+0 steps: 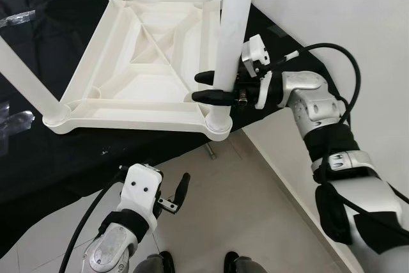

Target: Building children table

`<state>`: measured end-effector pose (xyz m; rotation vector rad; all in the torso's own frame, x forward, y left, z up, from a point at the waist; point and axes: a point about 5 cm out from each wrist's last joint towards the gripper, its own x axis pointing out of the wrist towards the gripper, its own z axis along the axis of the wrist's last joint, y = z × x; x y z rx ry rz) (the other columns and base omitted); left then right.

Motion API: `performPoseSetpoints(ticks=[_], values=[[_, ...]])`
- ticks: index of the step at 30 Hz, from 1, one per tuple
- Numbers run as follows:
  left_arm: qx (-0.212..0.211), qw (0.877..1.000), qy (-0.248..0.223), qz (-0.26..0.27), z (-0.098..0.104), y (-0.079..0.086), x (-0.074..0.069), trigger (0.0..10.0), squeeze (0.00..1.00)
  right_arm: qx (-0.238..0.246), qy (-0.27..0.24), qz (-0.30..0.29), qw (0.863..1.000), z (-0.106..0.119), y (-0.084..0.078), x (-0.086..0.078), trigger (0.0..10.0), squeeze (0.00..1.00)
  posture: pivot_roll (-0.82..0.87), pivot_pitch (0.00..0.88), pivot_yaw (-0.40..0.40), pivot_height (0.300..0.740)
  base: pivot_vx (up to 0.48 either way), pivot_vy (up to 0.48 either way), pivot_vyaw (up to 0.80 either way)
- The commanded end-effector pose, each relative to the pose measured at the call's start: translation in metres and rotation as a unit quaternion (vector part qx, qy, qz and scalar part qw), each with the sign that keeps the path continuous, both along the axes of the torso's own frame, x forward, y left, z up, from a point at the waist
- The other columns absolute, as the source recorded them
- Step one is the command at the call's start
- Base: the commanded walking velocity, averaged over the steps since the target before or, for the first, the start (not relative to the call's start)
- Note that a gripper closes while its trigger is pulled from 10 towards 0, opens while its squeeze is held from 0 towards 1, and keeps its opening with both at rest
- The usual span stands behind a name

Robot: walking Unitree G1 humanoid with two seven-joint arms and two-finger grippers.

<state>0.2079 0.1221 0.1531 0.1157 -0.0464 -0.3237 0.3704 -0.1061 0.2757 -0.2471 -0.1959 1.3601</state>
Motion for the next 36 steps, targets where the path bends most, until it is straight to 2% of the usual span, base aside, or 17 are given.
performPoseSetpoints(ticks=[1,5,7,8,9,10,11,13,14,18,22,23,27,29,30,31,36], values=[[0.007,1.000,0.018,0.003,-0.009,0.002,0.001,10.0,0.00,0.013,0.000,-0.042,0.999,-0.016,0.001,-0.001,0.0,0.00,0.02,0.226,-0.010,0.740,0.000,0.000,0.00],[0.006,1.000,0.018,0.004,-0.010,0.002,0.003,10.0,0.00,0.021,-0.003,-0.066,0.998,-0.021,0.002,-0.004,0.0,0.00,0.00,0.220,-0.008,0.740,0.000,0.000,0.00],[0.006,1.000,0.017,0.005,-0.011,0.003,0.007,10.0,0.00,0.038,0.014,-0.173,0.984,-0.038,0.012,-0.012,0.0,0.00,-0.03,0.200,0.002,0.740,0.000,0.000,0.00],[0.006,1.000,0.017,0.005,-0.011,0.003,0.007,10.0,0.00,0.038,0.014,-0.173,0.984,-0.038,0.012,-0.012,0.0,0.00,-0.03,0.200,0.002,0.740,0.000,0.000,0.00],[0.005,1.000,0.017,0.006,-0.012,0.003,0.008,10.0,0.00,0.044,0.021,-0.213,0.976,-0.044,0.016,-0.016,0.0,0.00,-0.03,0.200,0.002,0.740,0.000,0.000,0.00],[0.006,1.000,0.017,0.007,-0.012,0.004,0.010,10.0,0.00,0.054,0.035,-0.338,0.939,-0.059,0.023,-0.022,0.0,0.00,-0.03,0.197,0.018,0.740,0.000,0.000,0.00],[0.006,1.000,0.017,0.007,-0.012,0.004,0.010,10.0,0.00,0.054,0.035,-0.338,0.939,-0.059,0.023,-0.022,0.0,0.00,-0.03,0.197,0.018,0.740,0.000,0.000,0.00],[0.009,1.000,0.016,0.007,-0.013,0.006,0.015,10.0,0.00,0.056,0.040,-0.413,0.908,-0.075,0.048,-0.042,0.0,0.00,-0.04,0.184,0.038,0.740,0.000,0.000,0.00],[0.010,1.000,0.016,0.007,-0.013,0.006,0.017,10.0,0.00,0.059,0.039,-0.423,0.903,-0.079,0.060,-0.046,0.0,0.00,-0.04,0.175,0.043,0.740,0.000,0.000,0.00],[0.011,1.000,0.015,0.008,-0.015,0.007,0.021,10.0,0.00,0.058,0.036,-0.407,0.911,-0.082,0.074,-0.044,0.0,0.00,-0.04,0.155,0.053,0.740,0.000,0.000,0.00],[0.011,1.000,0.013,0.011,-0.016,0.006,0.023,10.0,0.00,0.054,0.030,-0.401,0.914,-0.079,0.078,-0.044,0.0,0.00,-0.04,0.144,0.048,0.740,0.000,0.000,0.00],[0.011,1.000,0.013,0.013,-0.016,0.007,0.023,10.0,0.00,0.050,0.025,-0.402,0.914,-0.076,0.077,-0.042,10.0,0.00,-0.03,0.142,0.046,0.740,0.000,0.000,0.00],[0.010,1.000,0.012,0.015,-0.017,0.007,0.024,10.0,0.00,0.042,0.022,-0.409,0.911,-0.073,0.076,-0.043,10.0,0.00,-0.03,0.142,0.047,0.740,0.000,0.000,0.00],[0.010,1.000,0.011,0.015,-0.017,0.007,0.023,10.0,0.00,0.043,0.011,-0.396,0.917,-0.068,0.077,-0.044,10.0,0.00,-0.03,0.143,0.043,0.740,0.000,0.000,0.00],[0.009,1.000,0.011,0.015,-0.016,0.006,0.023,10.0,0.00,0.049,0.008,-0.363,0.931,-0.062,0.077,-0.043,10.0,0.81,-0.03,0.145,0.046,0.740,0.000,0.000,0.00],[0.008,1.000,0.011,0.014,-0.016,0.006,0.023,10.0,0.00,0.058,0.004,-0.311,0.949,-0.054,0.076,-0.042,10.0,1.00,-0.03,0.150,0.046,0.740,0.000,0.000,0.00],[0.007,1.000,0.011,0.013,-0.016,0.007,0.021,10.0,0.00,0.071,-0.005,-0.234,0.970,-0.041,0.070,-0.037,10.0,1.00,-0.02,0.160,0.059,0.740,0.000,0.000,0.00]])
